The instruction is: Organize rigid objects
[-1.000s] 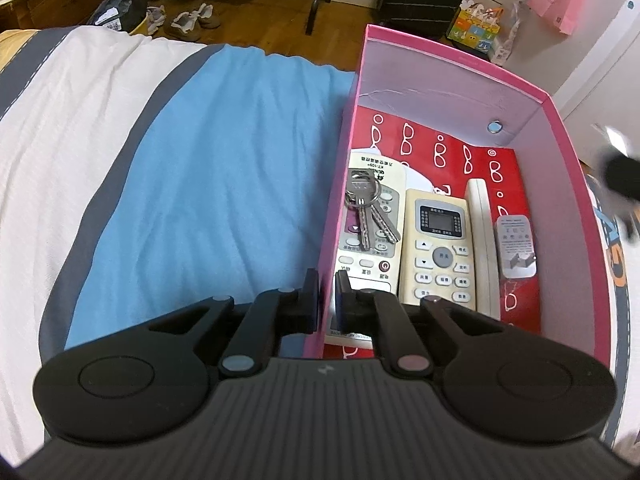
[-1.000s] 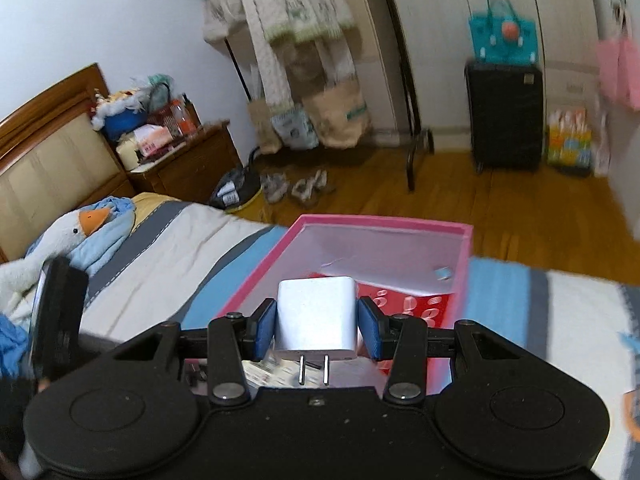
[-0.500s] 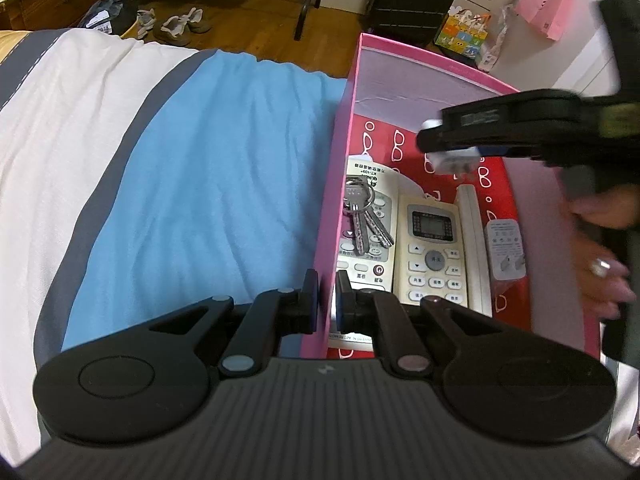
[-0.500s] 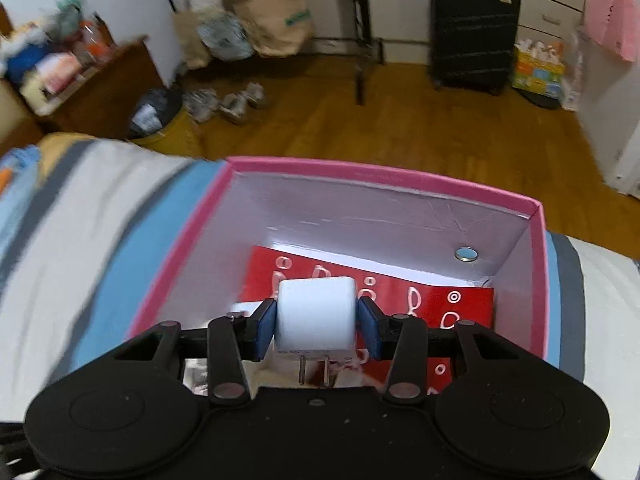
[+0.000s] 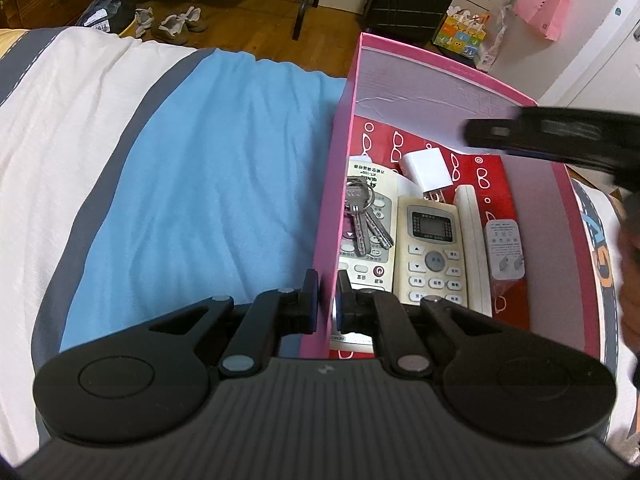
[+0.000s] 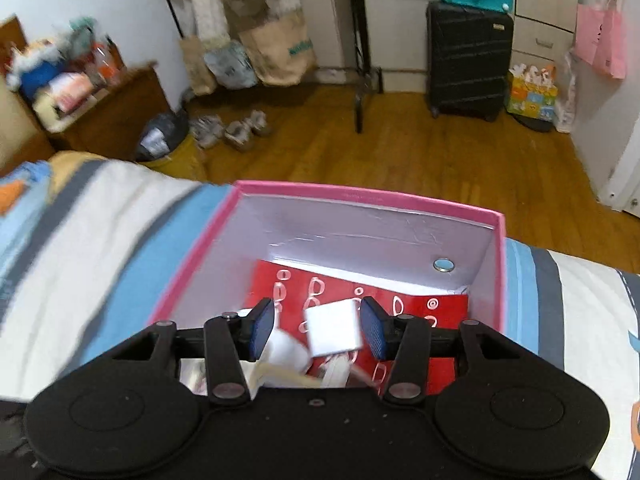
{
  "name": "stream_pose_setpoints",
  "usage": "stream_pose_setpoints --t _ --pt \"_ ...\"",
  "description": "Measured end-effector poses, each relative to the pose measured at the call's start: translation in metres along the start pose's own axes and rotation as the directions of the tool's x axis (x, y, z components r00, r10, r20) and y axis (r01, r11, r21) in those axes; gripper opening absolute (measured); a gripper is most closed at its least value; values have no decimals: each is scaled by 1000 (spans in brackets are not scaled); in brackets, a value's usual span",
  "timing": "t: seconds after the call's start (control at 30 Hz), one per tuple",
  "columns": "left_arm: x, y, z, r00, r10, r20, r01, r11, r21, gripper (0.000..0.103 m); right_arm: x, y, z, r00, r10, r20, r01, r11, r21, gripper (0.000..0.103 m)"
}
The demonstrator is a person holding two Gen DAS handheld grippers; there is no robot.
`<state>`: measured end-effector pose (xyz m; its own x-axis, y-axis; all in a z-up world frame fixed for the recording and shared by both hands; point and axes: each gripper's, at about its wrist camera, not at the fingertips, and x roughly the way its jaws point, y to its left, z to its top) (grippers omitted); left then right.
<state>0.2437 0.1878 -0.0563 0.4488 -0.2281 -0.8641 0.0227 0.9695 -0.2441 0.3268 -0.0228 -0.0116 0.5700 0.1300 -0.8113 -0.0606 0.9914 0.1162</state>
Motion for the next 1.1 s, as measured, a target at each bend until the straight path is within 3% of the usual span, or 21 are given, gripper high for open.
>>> stream_pose_setpoints --t 0.13,0.4,0.87,0.97,1.1 --pt "-4 -1 1 1000 2 8 -2 1000 -6 8 -53 -2 -19 995 37 88 -34 999 -30 53" --pt "-8 -3 0 1000 20 14 -20 1000 7 8 -120 -7 -52 989 67 132 -59 996 -64 53" --pt "-27 -16 -10 994 101 45 -103 994 48 9 -165 -11 -101 981 76 179 -63 995 -78 56" --pt "-36 -18 -8 992 111 55 -112 994 13 9 -173 -18 -109 980 70 185 -59 996 -65 57" --pt "-50 -27 -10 983 165 76 -167 986 26 11 -183 -25 -121 977 55 208 -45 998 -53 58"
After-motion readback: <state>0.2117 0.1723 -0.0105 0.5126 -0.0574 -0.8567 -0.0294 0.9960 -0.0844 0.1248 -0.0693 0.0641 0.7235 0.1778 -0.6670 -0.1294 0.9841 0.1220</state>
